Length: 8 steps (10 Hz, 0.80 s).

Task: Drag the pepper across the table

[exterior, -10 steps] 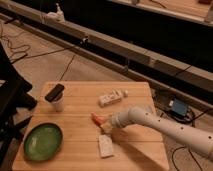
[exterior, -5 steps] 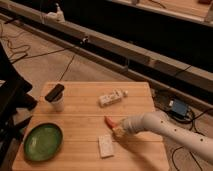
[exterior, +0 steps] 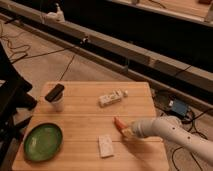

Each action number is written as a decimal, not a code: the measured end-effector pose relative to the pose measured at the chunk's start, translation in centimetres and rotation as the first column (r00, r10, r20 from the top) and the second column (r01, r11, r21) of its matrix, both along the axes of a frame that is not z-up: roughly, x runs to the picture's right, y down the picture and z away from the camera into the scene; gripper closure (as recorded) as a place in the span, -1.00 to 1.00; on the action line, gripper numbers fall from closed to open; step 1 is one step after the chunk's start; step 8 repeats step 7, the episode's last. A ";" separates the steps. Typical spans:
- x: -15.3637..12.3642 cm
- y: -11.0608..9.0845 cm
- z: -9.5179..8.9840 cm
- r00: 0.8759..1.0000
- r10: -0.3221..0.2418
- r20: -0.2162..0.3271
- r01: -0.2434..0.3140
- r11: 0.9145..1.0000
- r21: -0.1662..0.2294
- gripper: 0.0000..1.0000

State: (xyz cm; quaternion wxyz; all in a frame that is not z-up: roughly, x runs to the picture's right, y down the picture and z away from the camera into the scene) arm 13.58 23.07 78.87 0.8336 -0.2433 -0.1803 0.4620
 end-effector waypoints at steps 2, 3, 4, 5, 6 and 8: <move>1.3 0.6 -0.7 0.999 0.031 -0.029 -0.031 1.000 -0.002 1.00; 1.9 0.8 -1.0 0.998 0.046 -0.043 -0.046 0.999 -0.002 1.00; 2.7 1.2 -1.5 0.996 0.066 -0.060 -0.066 0.998 0.000 1.00; 3.7 1.7 -2.2 0.993 0.090 -0.080 -0.090 0.996 0.003 1.00; 4.5 2.2 -2.9 0.989 0.113 -0.098 -0.113 0.994 0.007 1.00; 5.3 2.7 -3.6 0.983 0.142 -0.113 -0.141 0.990 0.018 1.00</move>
